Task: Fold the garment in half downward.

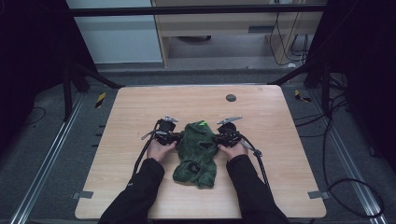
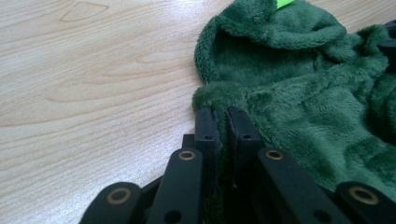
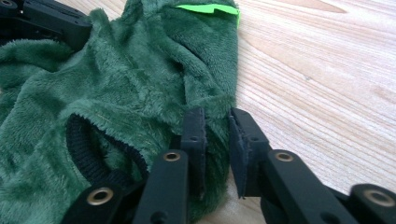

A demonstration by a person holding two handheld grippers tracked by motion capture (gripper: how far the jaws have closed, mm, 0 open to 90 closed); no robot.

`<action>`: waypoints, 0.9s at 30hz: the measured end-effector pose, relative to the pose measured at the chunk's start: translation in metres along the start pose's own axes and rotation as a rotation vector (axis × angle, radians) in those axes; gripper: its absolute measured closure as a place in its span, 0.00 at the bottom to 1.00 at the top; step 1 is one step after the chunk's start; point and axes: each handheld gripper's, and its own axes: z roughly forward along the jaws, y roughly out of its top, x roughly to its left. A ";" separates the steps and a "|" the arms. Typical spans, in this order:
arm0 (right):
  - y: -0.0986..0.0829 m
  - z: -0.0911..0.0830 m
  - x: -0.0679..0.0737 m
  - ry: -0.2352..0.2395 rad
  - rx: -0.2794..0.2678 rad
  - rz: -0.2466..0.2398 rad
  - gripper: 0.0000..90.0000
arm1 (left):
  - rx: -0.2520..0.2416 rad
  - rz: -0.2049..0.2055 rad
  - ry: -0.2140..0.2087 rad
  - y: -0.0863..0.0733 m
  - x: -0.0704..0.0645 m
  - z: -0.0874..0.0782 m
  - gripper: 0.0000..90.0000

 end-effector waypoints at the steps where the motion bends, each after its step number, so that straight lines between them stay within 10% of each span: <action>1: 0.000 0.000 0.000 0.002 0.002 0.003 0.90 | 0.001 -0.002 -0.001 0.000 0.000 0.000 0.95; 27: 0.009 -0.029 0.006 0.042 -0.089 -0.037 0.96 | -0.100 0.039 -0.010 0.008 -0.016 -0.039 0.99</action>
